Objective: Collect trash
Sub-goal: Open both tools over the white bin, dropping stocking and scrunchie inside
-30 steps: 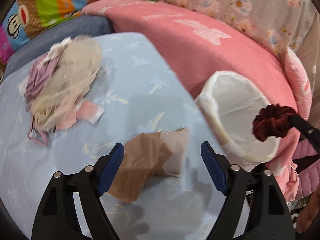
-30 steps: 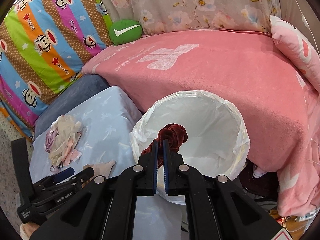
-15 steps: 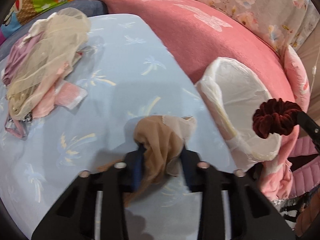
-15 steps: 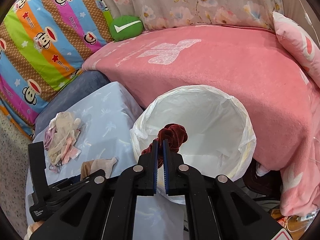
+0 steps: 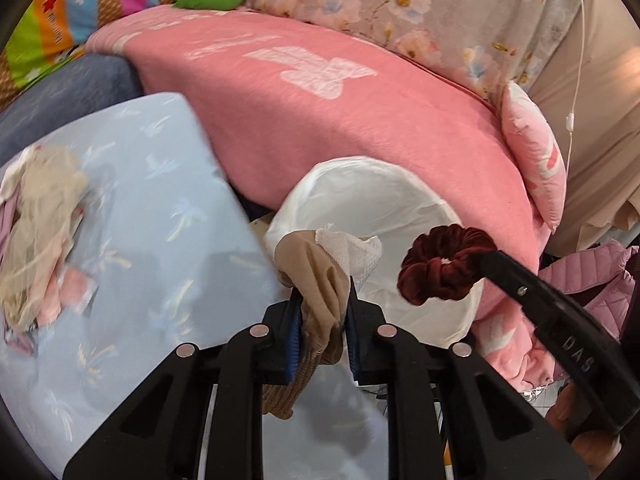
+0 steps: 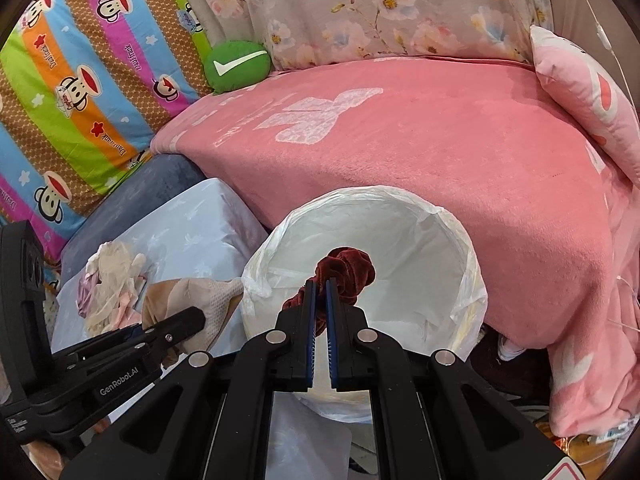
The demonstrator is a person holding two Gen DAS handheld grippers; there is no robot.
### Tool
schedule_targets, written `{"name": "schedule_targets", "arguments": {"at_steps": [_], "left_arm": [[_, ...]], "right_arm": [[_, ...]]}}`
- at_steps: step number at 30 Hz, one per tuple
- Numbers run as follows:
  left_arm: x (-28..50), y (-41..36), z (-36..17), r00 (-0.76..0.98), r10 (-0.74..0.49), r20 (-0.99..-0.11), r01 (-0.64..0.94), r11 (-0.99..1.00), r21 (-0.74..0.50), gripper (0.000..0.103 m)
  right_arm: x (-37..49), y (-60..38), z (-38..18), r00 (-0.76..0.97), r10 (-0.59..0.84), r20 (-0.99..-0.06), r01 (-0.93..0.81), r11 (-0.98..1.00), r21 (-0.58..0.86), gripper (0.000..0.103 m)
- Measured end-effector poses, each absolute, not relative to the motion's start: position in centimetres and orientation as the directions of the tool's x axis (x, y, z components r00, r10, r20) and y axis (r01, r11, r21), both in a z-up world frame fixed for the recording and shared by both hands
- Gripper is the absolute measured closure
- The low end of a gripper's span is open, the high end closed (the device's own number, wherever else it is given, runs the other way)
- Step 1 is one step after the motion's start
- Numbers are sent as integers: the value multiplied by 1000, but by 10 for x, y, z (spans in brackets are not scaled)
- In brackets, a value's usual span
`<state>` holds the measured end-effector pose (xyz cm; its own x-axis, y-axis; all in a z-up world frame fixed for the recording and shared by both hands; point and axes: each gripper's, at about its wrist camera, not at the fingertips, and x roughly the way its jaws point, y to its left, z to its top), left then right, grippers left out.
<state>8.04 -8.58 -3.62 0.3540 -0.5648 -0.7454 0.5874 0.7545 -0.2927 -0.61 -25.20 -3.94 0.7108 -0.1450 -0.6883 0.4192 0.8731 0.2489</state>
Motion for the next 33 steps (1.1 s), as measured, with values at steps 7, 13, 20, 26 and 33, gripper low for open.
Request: {"name": "schedule_targets", "arguments": {"at_steps": [7, 13, 20, 26, 33], "left_arm": [[79, -116, -30, 326, -592, -737, 641, 711, -288, 82], [79, -122, -23, 364, -585, -725, 632, 727, -269, 44], [84, -109, -19, 399, -572, -716, 610, 749, -258, 42], [86, -95, -19, 419, -560, -715, 579, 771, -265, 42], [87, -75, -20, 448, -539, -714, 542, 798, -263, 42]], "right_arm": [[-6, -268, -38, 704, -174, -689, 448, 861, 240, 98], [-5, -278, -38, 705, -181, -686, 460, 853, 247, 97], [-3, -277, -33, 709, -190, -679, 461, 854, 243, 91], [-2, -267, -35, 708, -171, -685, 442, 864, 241, 88], [3, -247, -35, 706, -146, -693, 410, 882, 232, 84]]}}
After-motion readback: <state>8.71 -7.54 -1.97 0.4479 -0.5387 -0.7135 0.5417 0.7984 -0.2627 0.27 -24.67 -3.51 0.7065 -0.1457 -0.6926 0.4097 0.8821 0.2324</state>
